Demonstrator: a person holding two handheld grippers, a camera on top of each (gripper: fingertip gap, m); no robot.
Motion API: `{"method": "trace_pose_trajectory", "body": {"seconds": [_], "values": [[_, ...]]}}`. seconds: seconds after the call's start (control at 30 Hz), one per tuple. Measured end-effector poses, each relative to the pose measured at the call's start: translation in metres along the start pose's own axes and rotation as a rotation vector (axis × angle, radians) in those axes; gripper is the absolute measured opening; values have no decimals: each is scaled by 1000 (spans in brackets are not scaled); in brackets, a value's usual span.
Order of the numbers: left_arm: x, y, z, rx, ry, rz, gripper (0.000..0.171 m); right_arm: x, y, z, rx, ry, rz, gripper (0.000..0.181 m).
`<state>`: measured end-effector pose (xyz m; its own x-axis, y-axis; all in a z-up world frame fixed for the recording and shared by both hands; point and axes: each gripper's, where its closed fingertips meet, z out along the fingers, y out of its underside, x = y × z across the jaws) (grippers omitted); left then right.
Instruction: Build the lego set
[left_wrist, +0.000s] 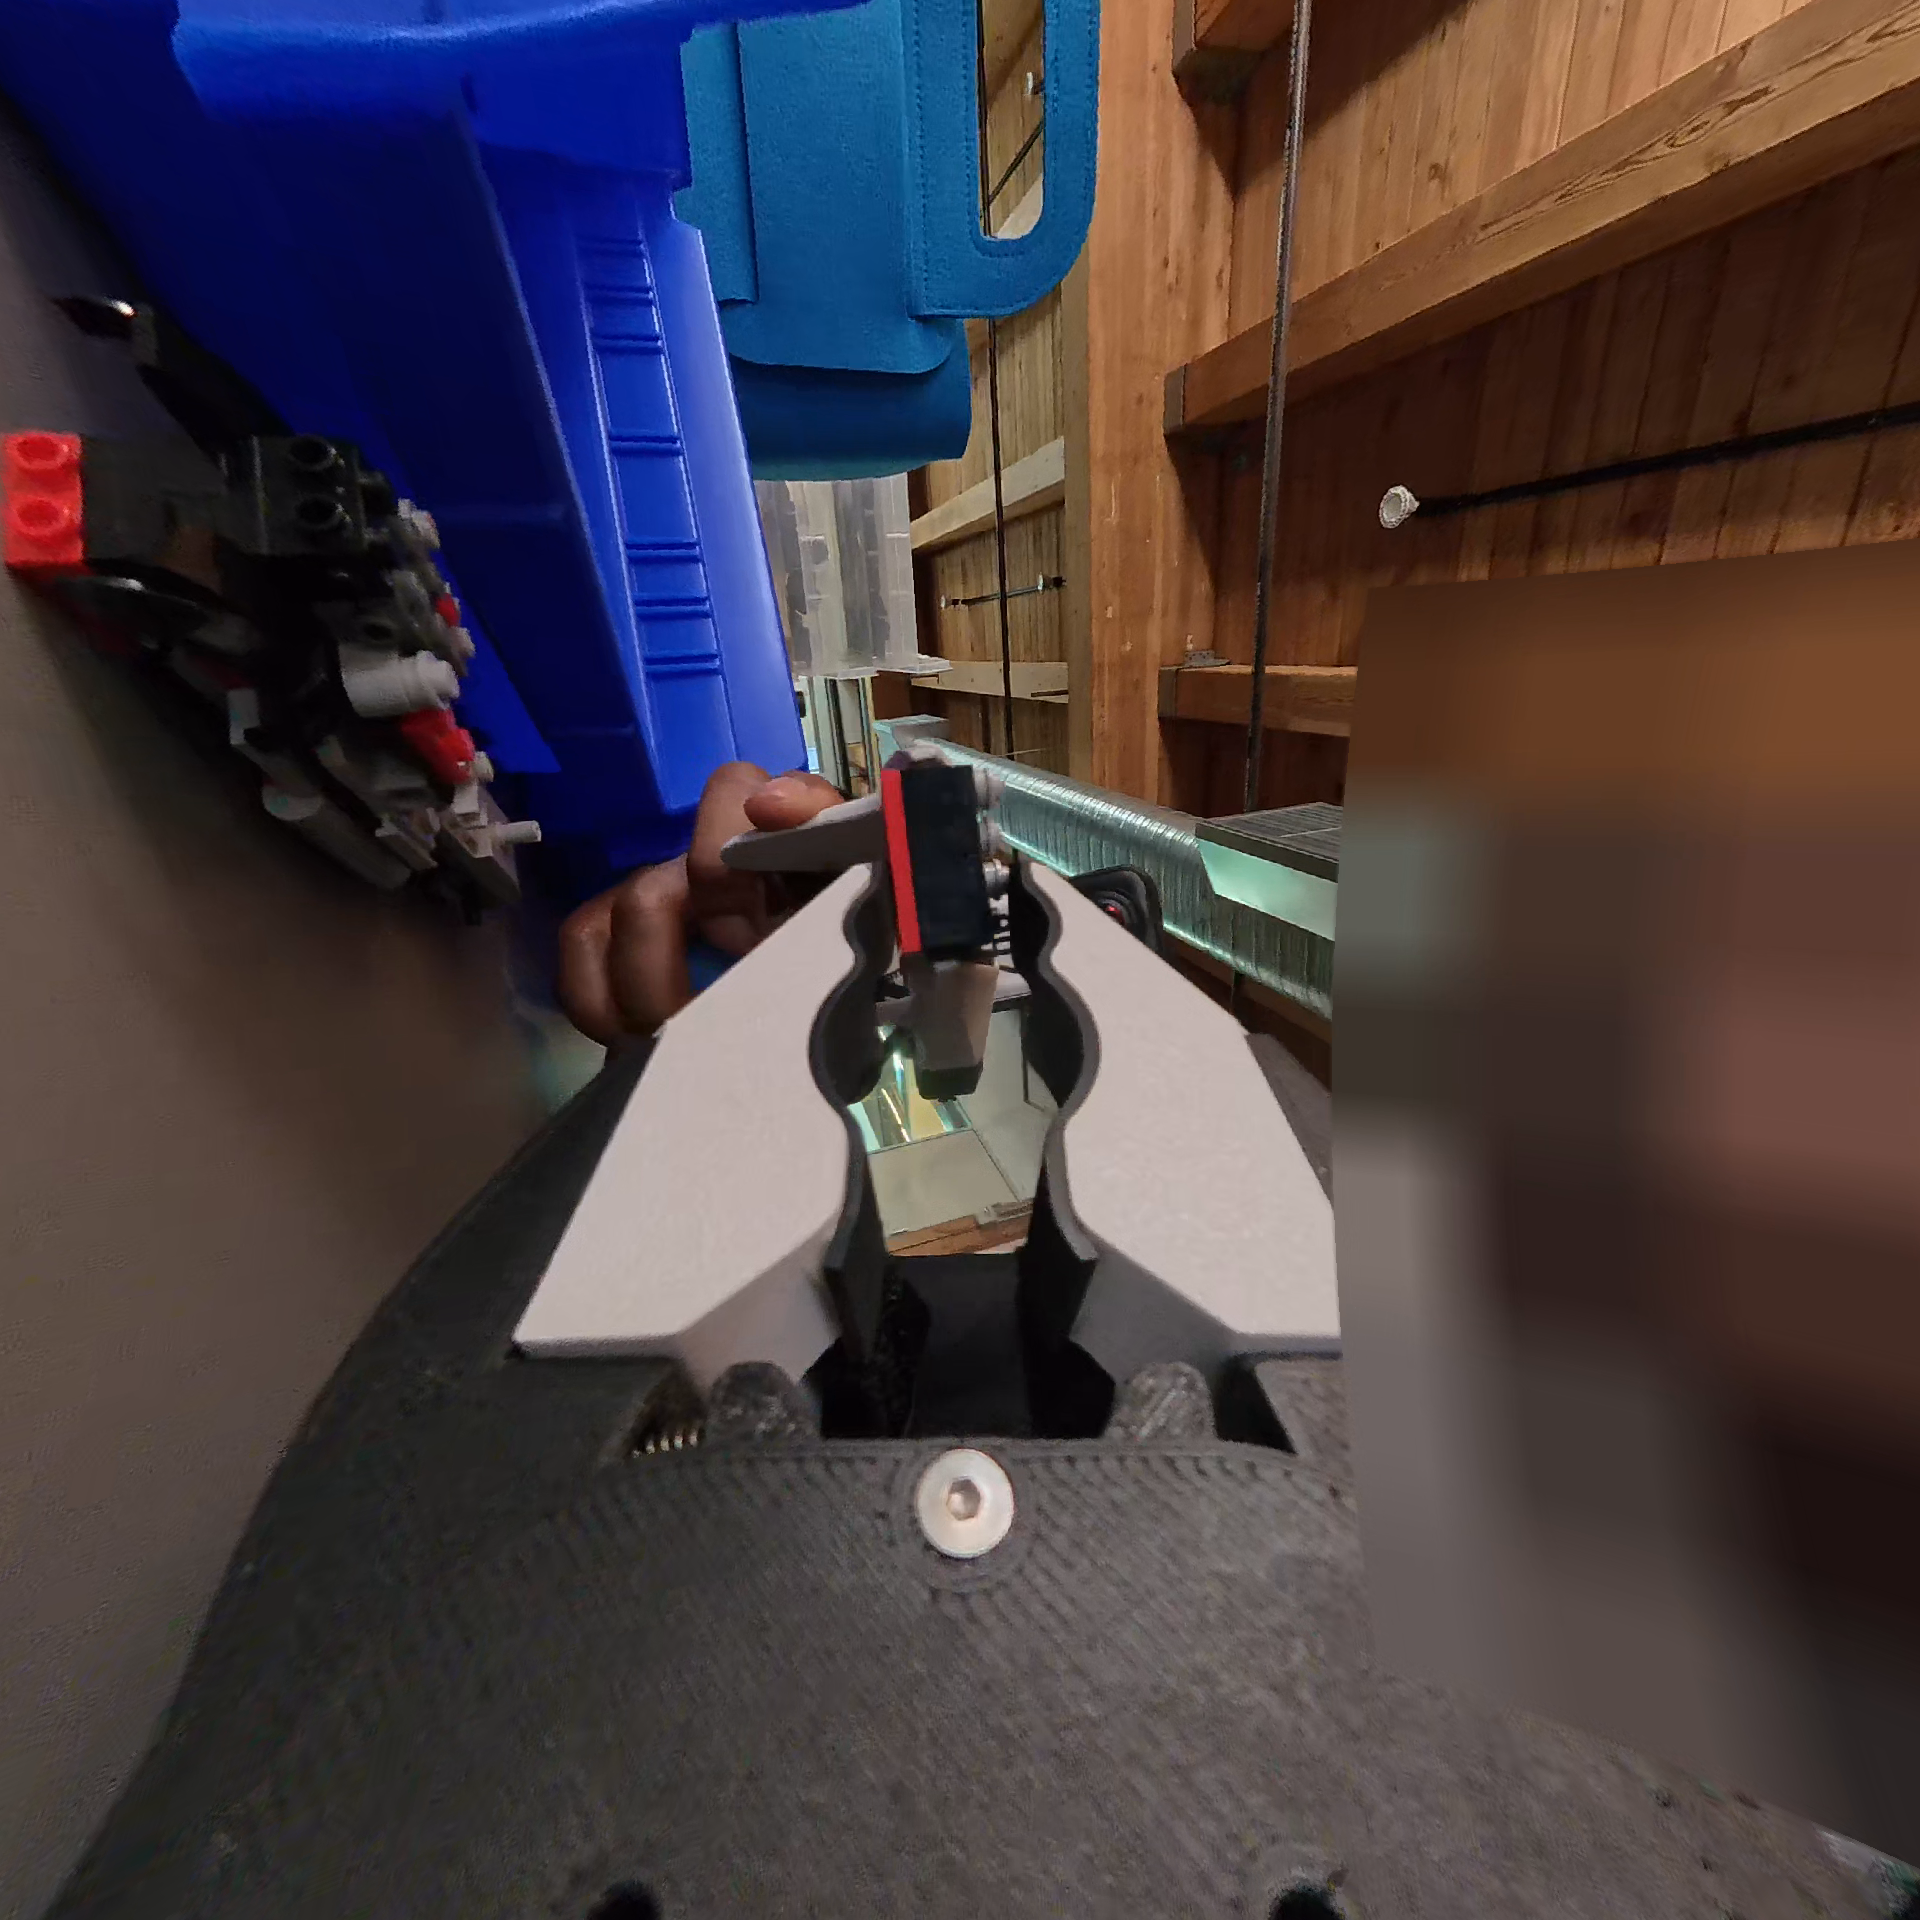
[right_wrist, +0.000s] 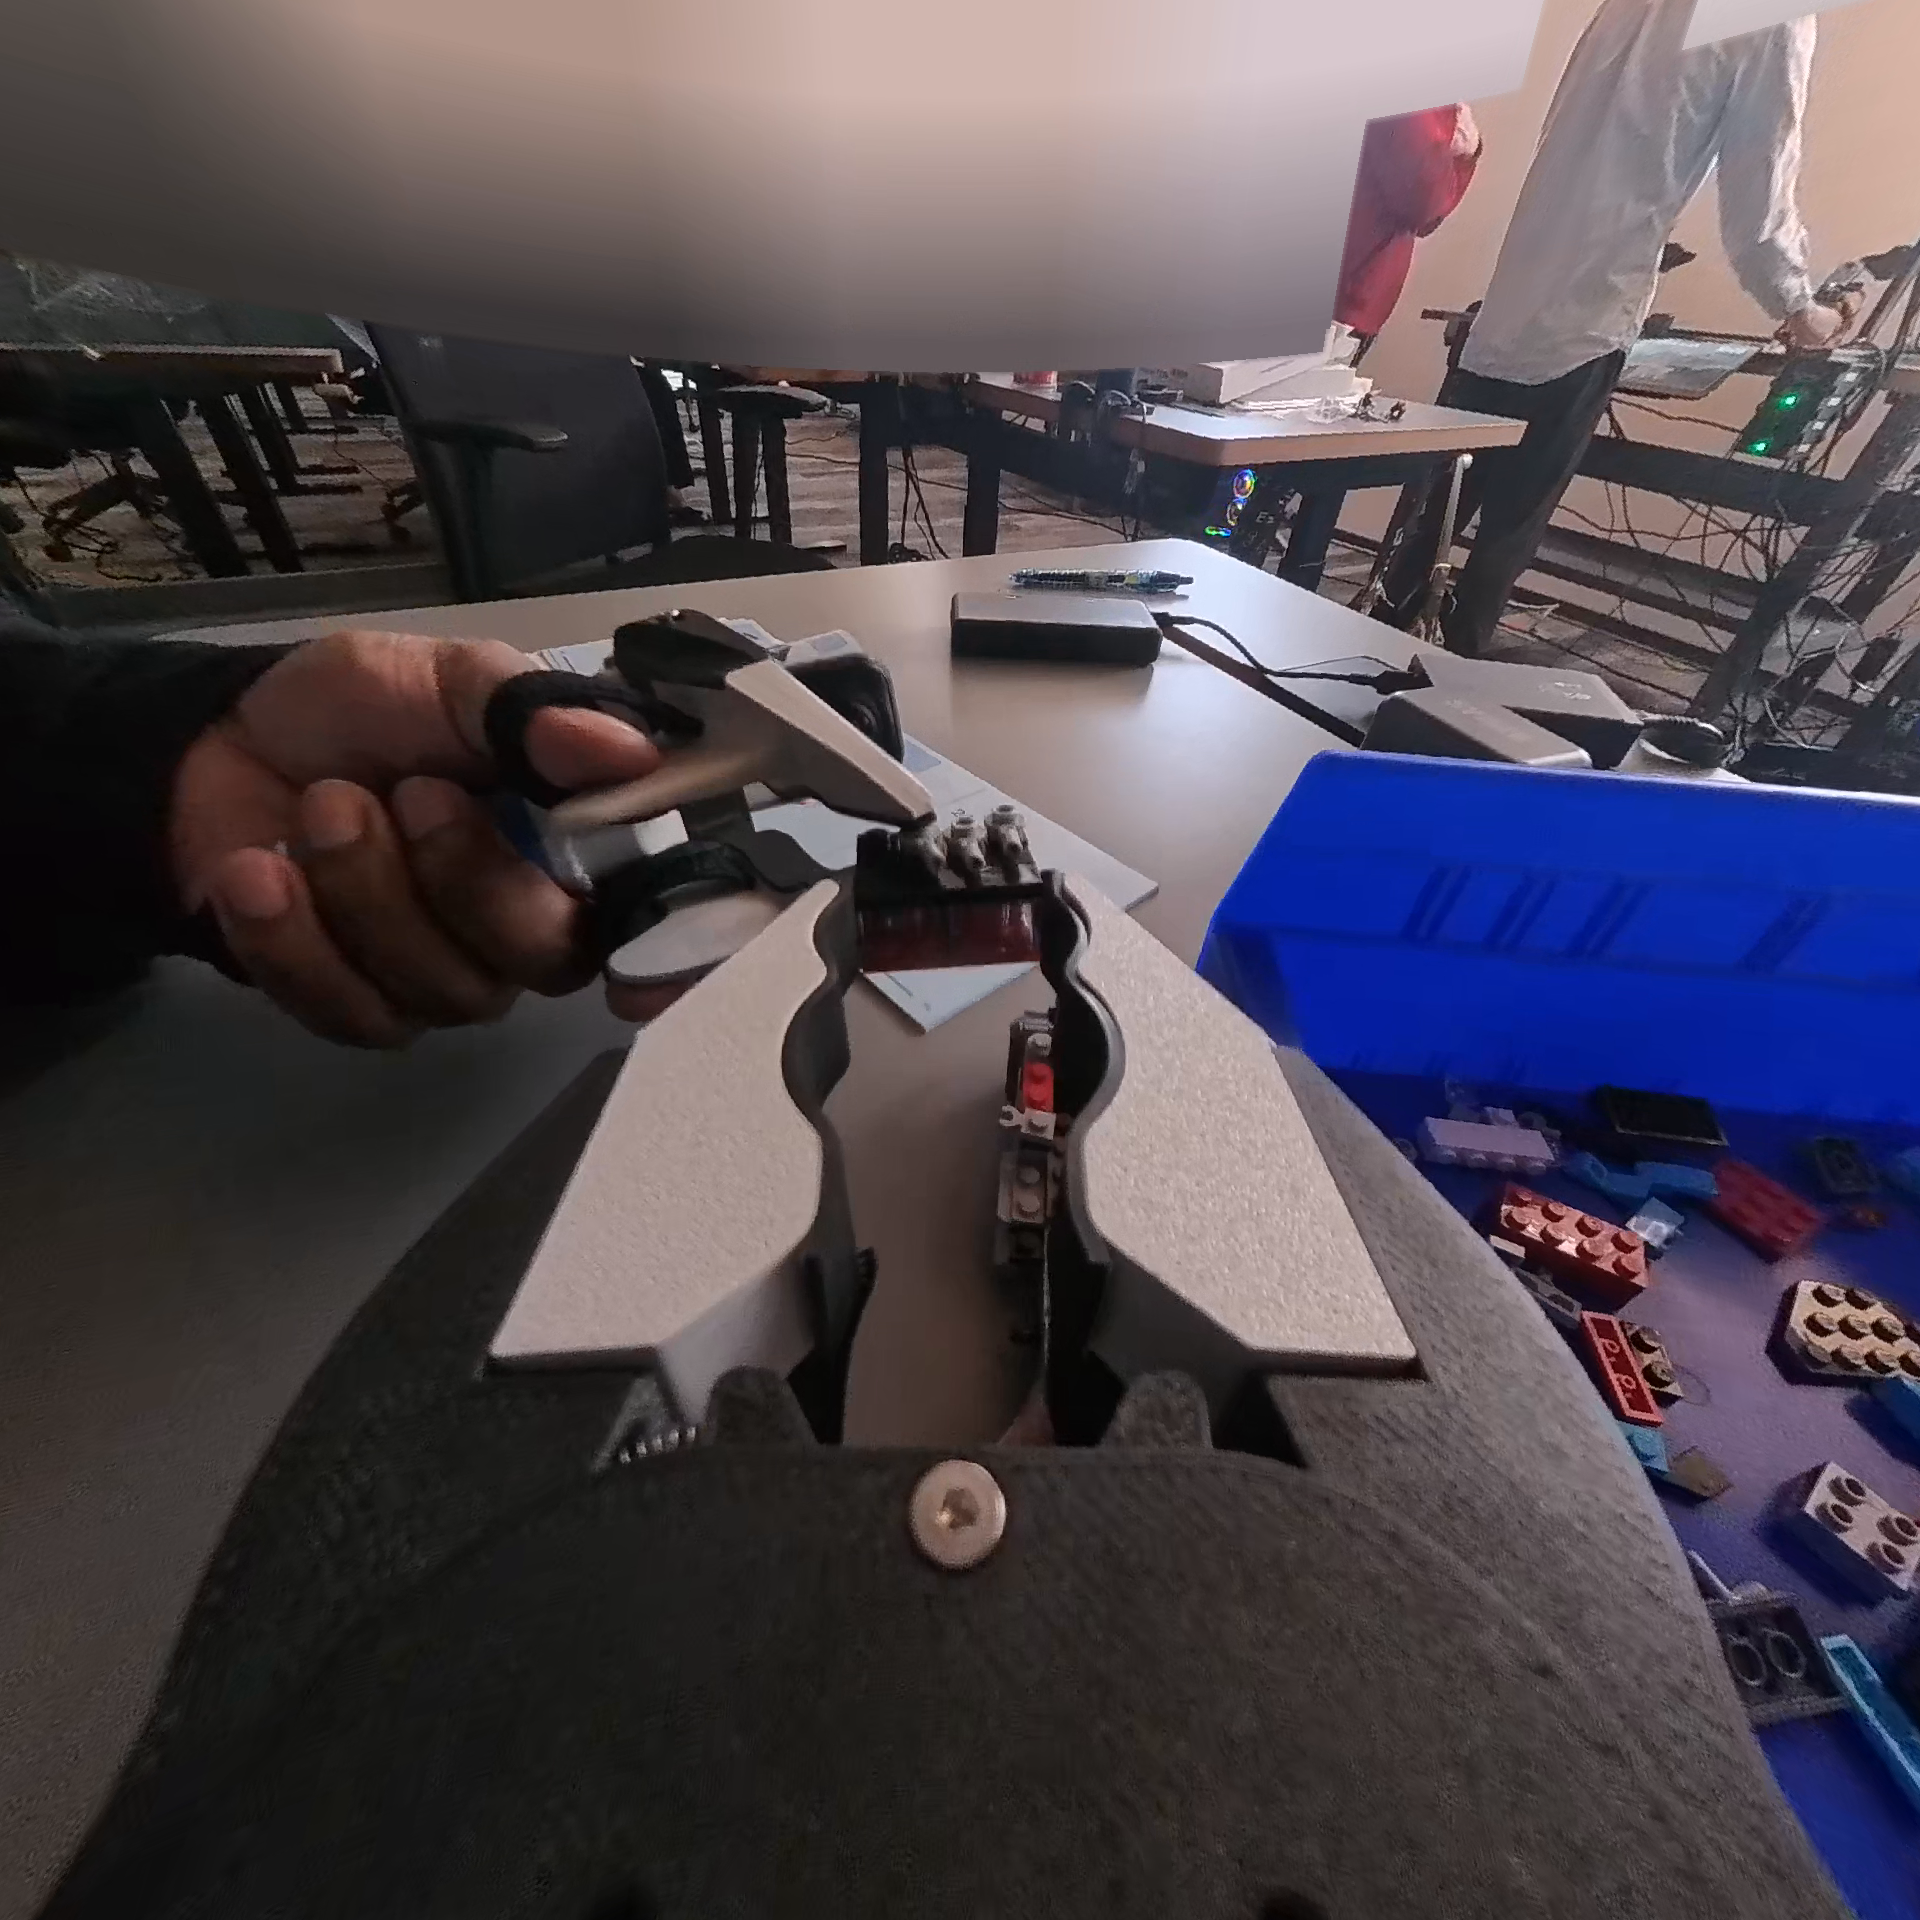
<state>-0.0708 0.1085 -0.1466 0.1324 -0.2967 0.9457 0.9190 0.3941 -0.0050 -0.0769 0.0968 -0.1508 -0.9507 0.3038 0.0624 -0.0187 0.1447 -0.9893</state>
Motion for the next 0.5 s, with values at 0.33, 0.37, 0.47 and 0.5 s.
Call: {"method": "trace_pose_trajectory", "body": {"seconds": [0.33,0.37,0.47,0.5], "values": [[1,1,0,-3,23,-39,23,-1,-1,0,12,5,-34,36],[0,1,-1,-4,23,-41,23,-1,-1,0,12,5,-39,36],[0,2,-1,-11,22,-48,23,-1,0,0,13,3,-44,36],[0,2,-1,-13,21,-51,23,-2,0,0,15,0,-42,36]]}}
